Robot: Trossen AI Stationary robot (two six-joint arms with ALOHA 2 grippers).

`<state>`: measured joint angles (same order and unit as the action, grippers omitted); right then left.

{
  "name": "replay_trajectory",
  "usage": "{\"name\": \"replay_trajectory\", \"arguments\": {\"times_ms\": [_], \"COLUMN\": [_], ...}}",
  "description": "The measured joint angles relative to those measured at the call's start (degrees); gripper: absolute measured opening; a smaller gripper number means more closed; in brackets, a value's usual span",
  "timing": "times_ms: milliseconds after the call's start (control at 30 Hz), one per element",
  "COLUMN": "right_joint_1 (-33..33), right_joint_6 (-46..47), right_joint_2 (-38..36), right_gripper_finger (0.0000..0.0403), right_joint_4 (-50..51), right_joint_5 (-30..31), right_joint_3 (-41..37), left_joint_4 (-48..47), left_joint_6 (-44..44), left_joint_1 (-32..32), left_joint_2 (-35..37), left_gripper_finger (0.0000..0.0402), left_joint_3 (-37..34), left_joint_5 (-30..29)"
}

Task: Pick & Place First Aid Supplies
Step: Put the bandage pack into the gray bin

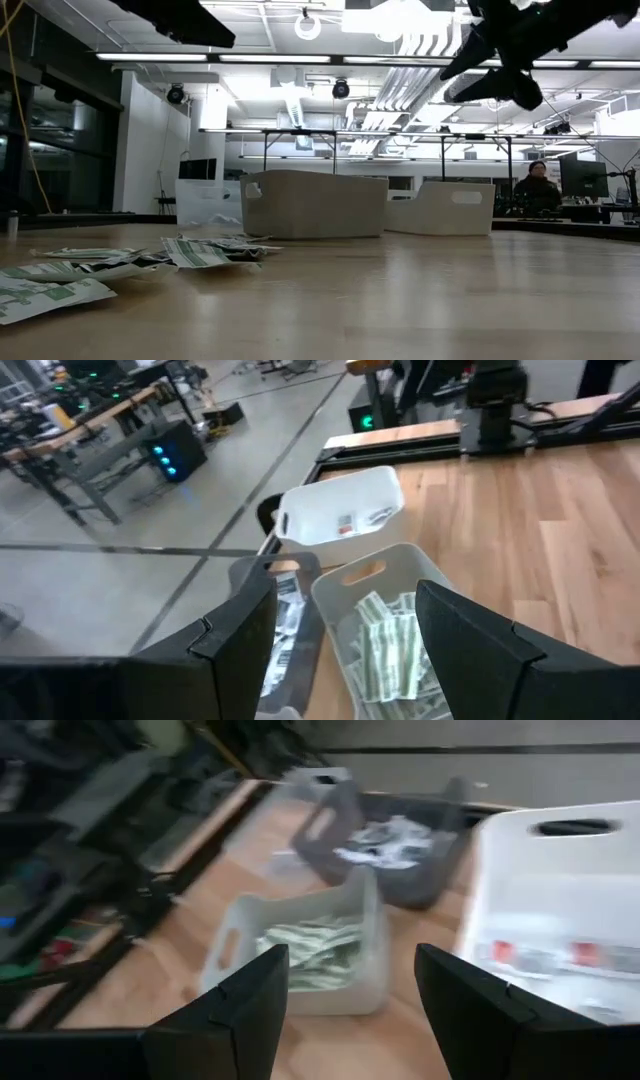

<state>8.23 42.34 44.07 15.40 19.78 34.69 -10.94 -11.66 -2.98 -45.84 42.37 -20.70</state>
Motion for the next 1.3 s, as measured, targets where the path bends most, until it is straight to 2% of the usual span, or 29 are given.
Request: {"name": "replay_trajectory", "arguments": {"times_ms": [167,267,533,667,900,1067,1300], "right_joint_1": [-6.2,-8.7,-12.2,-14.1,-17.6,-18.1,-18.0], "right_joint_6": [0.3,1.3,5.5,6.0,6.7,6.7,4.5], "right_joint_2": [0.0,0.0,-0.4,-0.6,-0.7,-1.4,-5.0], "right_gripper_finger": [0.0211,0.0211,0.0211,0.0211,0.0211,0.0211,0.0211], "right_joint_4": [-18.1,-25.6,-29.1,-34.9,-42.4,-44.1,-44.0], "right_joint_5": [4.9,8.7,11.4,13.4,20.0,22.0,22.1], "right_joint_3": [-8.8,-13.2,-18.8,-22.0,-26.8,-29.0,-30.1], "left_joint_4": [0.0,0.0,-1.6,-4.6,-7.8,-5.7,-1.5], "left_joint_6": [0.1,0.1,-0.6,-1.2,0.0,3.1,15.3], "left_joint_1": [0.0,0.0,0.0,0.0,0.0,0.0,0.0], "left_joint_2": [0.0,0.0,0.0,0.0,0.0,0.2,0.3], "left_gripper_finger": [0.0237,0.0237,0.0237,0.0237,0.0237,0.0237,0.0236], "left_joint_3": [0.0,0.0,0.0,0.0,-0.4,-5.2,-14.1], "left_joint_5": [1.9,2.6,4.4,4.5,8.4,11.7,15.2]}}
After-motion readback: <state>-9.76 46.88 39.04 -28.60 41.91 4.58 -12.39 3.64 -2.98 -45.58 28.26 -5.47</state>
